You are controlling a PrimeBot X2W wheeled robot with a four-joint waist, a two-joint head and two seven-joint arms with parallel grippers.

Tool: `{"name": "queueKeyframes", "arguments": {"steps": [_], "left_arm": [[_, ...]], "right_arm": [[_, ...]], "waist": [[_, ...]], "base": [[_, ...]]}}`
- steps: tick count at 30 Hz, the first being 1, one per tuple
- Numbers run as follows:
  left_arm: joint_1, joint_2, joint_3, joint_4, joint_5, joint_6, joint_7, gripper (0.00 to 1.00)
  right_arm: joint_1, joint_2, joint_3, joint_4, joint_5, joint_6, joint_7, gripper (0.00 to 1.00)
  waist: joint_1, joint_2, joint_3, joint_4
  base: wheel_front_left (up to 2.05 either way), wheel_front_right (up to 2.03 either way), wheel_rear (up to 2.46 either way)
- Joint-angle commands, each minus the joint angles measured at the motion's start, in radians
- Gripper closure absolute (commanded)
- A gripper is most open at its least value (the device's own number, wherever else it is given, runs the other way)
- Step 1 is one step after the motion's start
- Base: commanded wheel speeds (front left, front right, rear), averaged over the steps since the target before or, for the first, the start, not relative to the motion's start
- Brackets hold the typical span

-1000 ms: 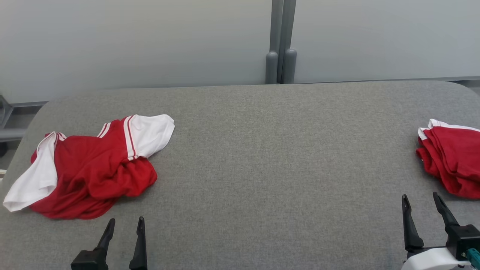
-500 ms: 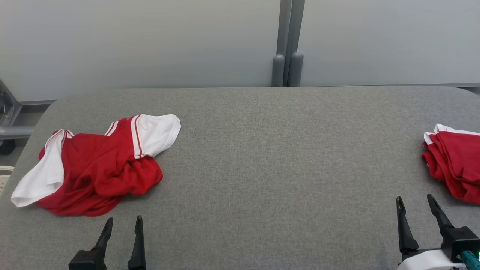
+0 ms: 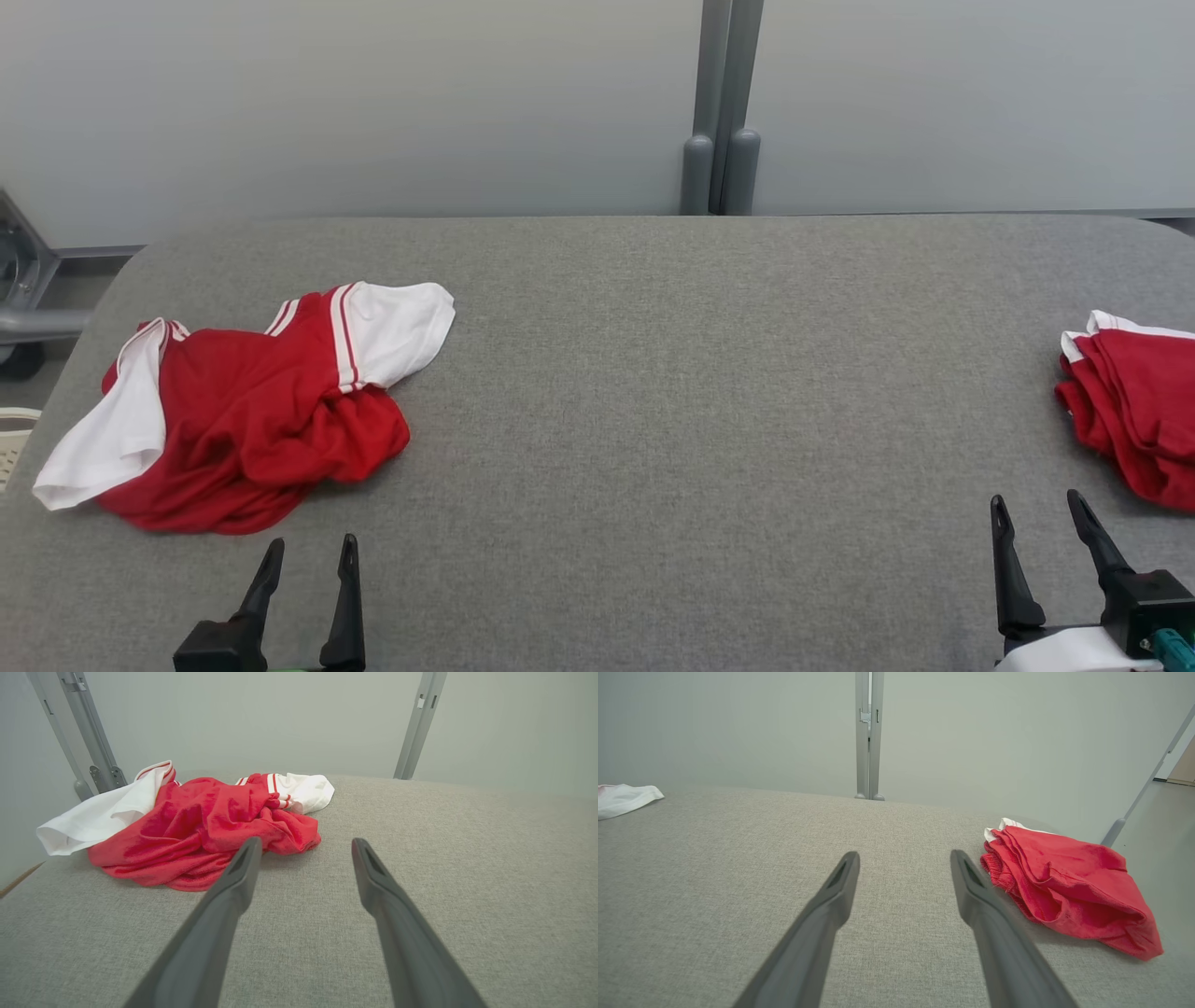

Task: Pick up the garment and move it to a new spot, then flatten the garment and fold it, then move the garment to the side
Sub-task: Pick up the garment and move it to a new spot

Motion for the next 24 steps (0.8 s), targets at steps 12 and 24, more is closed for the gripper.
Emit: {"name": "queueKeyframes", "arguments": {"steps": [12,24], "left_arm": [[-0.006,-0.015,0.02,-0.004,0.025,-0.01,-0.003,0.0],[0.046,-0.023,0.078,-0.035,0.009,-0.001,-0.003,0.0]], "right_arm": [[0.025,-0.001,0.028,-0.002,0.031,-0.001,-0.003,0.0],[-0.059,-0.002,0.141,0.025,0.026,-0.001,-0.003,0.0]], "waist": [[0.0,0.0112,-0.023,0.25],[0.0,0.0112,-0.008,0.413]], "base": [[0.0,0.0,0.0],[0.0,0.0,0.0]]}}
